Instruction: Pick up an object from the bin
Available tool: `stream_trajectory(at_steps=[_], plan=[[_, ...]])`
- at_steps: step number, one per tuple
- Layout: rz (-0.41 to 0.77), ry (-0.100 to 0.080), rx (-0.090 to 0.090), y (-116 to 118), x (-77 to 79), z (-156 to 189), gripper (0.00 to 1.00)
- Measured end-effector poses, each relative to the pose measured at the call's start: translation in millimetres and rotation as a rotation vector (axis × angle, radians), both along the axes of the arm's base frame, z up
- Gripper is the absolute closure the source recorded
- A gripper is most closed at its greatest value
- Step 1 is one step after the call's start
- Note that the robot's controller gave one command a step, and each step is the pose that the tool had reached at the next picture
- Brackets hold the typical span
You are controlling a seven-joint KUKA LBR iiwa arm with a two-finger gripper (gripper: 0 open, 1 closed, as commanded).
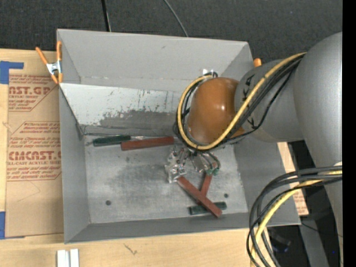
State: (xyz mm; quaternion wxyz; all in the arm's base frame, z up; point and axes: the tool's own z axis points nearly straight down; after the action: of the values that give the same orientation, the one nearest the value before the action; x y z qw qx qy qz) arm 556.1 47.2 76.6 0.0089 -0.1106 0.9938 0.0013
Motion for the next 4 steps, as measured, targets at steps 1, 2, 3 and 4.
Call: stream_trajectory(at_steps=[1,2,3,4], plan=[[0.033,0.023,-0.004,1.2,-6.4,31.4,1.0],[0.218,0.019,-0.009,-106.6,-43.1,47.1,0.0],[0.223,0.017,-0.005,-101.8,-41.9,47.3,0.0],[0.365,0.003,-0.007,-90.8,-11.2,-1.7,1.0]])
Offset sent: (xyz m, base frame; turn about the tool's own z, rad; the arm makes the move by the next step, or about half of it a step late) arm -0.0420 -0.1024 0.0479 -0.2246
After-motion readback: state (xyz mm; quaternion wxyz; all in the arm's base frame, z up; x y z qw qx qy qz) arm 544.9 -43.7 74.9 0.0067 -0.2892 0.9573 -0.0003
